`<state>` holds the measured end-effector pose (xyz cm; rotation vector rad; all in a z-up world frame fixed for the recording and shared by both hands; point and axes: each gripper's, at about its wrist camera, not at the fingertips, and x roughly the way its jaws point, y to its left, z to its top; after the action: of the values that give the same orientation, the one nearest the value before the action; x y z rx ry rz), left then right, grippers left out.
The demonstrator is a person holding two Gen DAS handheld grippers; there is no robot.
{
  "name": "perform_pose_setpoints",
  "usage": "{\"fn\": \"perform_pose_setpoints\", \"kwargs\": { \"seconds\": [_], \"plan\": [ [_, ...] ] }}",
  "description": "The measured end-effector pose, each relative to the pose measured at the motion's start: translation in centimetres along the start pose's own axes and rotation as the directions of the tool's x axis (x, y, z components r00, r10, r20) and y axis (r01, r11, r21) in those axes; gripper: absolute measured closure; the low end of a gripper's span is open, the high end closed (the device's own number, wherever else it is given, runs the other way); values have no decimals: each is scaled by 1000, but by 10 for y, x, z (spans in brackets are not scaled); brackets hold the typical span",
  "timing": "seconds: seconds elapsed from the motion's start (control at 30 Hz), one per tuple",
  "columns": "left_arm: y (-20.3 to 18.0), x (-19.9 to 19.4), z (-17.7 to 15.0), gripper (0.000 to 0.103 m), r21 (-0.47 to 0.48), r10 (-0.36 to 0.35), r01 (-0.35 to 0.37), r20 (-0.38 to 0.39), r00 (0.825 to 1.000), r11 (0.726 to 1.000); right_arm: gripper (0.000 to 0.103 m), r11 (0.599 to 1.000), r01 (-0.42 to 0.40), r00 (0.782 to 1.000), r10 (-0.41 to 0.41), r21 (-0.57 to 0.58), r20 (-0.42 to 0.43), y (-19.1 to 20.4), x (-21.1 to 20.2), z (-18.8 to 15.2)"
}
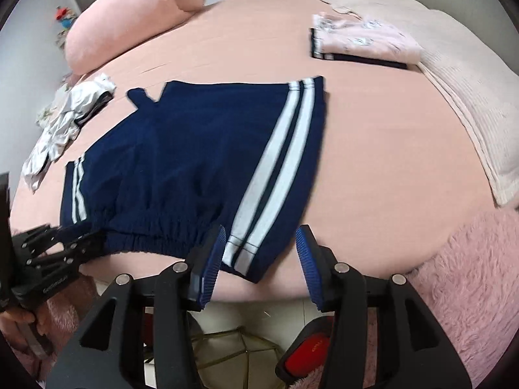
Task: Fold clothes
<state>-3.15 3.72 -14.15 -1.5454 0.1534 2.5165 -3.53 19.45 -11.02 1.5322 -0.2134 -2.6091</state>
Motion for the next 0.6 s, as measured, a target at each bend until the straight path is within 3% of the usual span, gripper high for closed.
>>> {"fn": "perform_pose_setpoints", "kwargs": {
  "seconds": [0.17,0.6],
  "plan": [
    [6,-9,2,92,-56,-10,13,53,999,998,56,999,-42,999,43,13,-29,1,0,-1],
    [-4,-31,-6,95,-26,-35,36,51,998,999,56,996,-43,998,46,72,-38,-4,3,-1]
  ]
}}
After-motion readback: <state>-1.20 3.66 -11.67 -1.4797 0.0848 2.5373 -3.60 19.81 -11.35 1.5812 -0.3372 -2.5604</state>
